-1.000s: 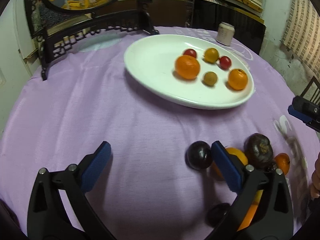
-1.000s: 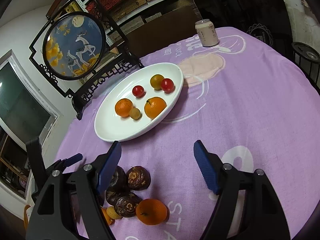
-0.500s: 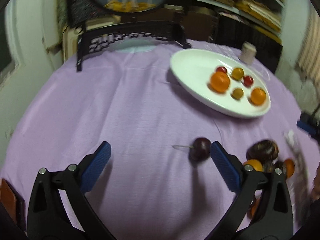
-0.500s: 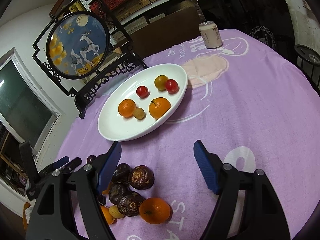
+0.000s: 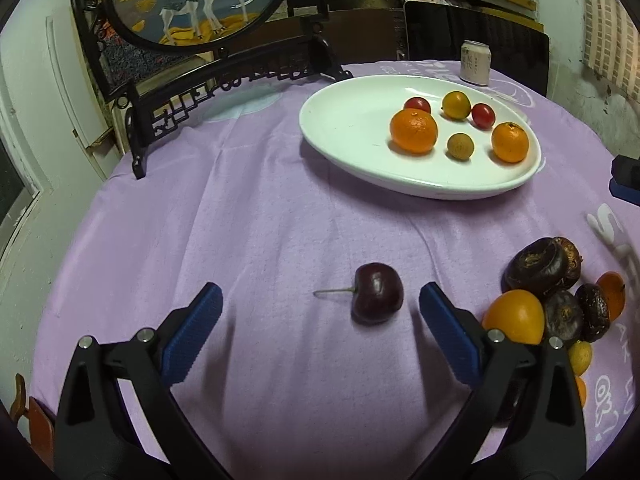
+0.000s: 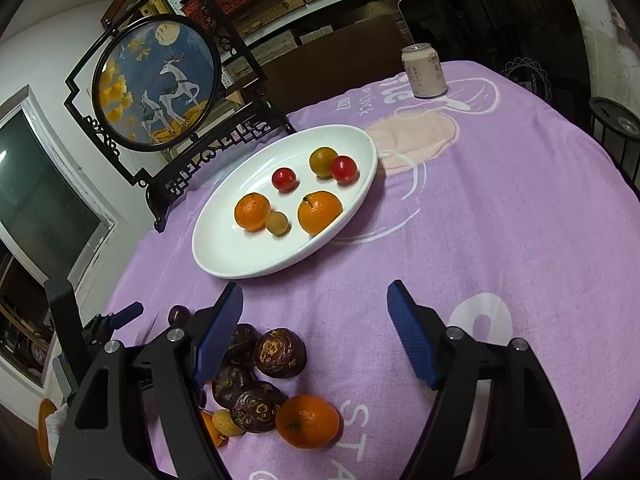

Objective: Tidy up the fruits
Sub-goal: 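Grasp a dark plum with the left tool while the right tool grasps a dark brown fruit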

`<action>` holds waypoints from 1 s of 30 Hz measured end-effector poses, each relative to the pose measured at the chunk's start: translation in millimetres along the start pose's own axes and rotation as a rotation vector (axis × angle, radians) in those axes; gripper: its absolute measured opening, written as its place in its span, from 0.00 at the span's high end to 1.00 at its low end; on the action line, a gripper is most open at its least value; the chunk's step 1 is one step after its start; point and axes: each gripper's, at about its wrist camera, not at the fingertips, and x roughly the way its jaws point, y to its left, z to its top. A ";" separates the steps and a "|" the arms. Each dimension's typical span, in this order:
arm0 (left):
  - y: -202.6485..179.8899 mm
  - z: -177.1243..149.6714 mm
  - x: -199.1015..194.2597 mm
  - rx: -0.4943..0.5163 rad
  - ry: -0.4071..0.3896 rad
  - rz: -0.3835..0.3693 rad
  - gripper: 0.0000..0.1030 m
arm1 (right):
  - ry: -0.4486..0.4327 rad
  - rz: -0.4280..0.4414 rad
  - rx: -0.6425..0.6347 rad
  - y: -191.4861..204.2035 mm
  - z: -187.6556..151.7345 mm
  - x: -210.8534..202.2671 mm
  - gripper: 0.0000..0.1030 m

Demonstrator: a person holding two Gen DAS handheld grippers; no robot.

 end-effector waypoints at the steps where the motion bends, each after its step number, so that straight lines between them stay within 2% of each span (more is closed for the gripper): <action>1: 0.2 0.3 0.2 0.000 -0.001 -0.009 0.10 | -0.001 -0.003 -0.005 0.6 -0.2 -0.1 0.27; 2: 0.2 0.3 -0.4 0.002 -0.003 -0.020 0.20 | -0.002 -0.005 -0.008 1.1 -0.3 0.0 0.27; 3: -0.9 0.3 -0.5 0.004 -0.003 -0.028 0.25 | -0.002 -0.006 -0.010 1.4 -0.7 0.0 0.27; 5: -2.7 -0.1 0.1 0.010 0.004 -0.071 0.45 | -0.001 -0.007 -0.012 1.9 -0.9 0.7 0.27; 7: -7.1 -1.6 2.3 0.024 0.018 -0.099 0.55 | 0.000 -0.008 -0.017 2.9 -1.3 1.0 0.27; 13: -12.2 -2.6 4.6 0.038 0.033 -0.143 0.62 | 0.000 -0.003 -0.047 8.9 -3.0 1.7 0.27; 22: -3.5 -1.3 6.8 -0.004 0.038 -0.130 0.63 | 0.069 0.043 -0.198 43.5 -19.4 17.0 0.27; 24: -3.9 -1.4 7.8 -0.002 0.039 -0.126 0.63 | 0.075 0.027 -0.259 54.8 -25.3 21.9 0.30; 28: -3.2 -1.4 9.0 -0.004 0.042 -0.123 0.62 | 0.087 -0.033 -0.400 74.8 -38.0 33.6 0.44; 30: -1.5 -1.4 12.3 -0.015 0.058 -0.124 0.61 | 0.098 -0.064 -0.451 80.4 -43.0 41.4 0.46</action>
